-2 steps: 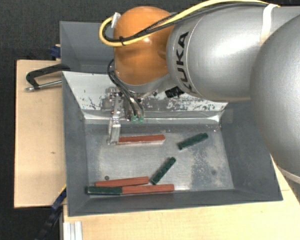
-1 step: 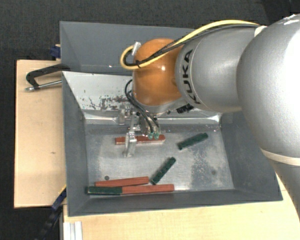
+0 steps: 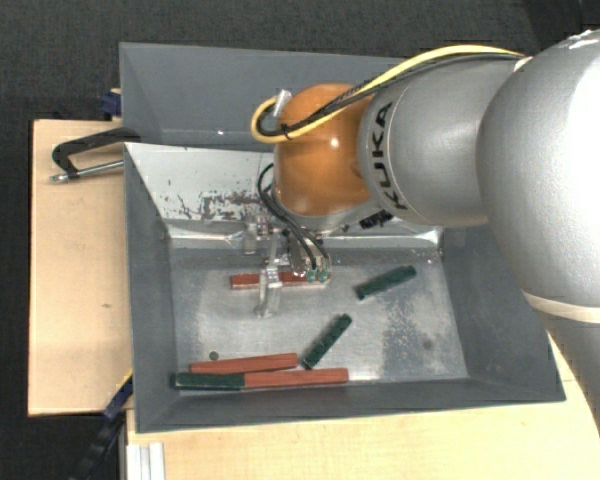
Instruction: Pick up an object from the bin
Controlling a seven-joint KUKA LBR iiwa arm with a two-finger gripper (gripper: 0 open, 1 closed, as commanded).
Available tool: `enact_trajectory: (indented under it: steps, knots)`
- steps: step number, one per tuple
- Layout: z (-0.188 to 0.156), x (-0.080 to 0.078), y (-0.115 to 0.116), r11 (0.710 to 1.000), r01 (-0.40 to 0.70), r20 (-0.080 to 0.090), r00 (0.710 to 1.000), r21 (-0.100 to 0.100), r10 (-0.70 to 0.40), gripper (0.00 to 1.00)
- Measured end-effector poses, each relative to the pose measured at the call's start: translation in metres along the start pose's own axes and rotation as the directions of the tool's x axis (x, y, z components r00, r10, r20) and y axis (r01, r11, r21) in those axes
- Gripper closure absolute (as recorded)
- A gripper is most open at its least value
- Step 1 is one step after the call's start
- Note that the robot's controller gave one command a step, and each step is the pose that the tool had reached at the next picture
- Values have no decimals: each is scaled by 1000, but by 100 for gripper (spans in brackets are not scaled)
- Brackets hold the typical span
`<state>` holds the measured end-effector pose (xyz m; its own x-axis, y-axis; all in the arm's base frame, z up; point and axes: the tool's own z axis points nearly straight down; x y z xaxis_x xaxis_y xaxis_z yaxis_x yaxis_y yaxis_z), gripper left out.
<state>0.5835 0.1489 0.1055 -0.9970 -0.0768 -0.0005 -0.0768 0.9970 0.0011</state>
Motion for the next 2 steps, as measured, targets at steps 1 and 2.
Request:
enact_trajectory:
  steps: [1,2]
  knots:
    - [4,-15,-48,1000,-16,6,1000,0,16,0]
    - [36,-13,-36,994,106,-3,994,0,-106,0]
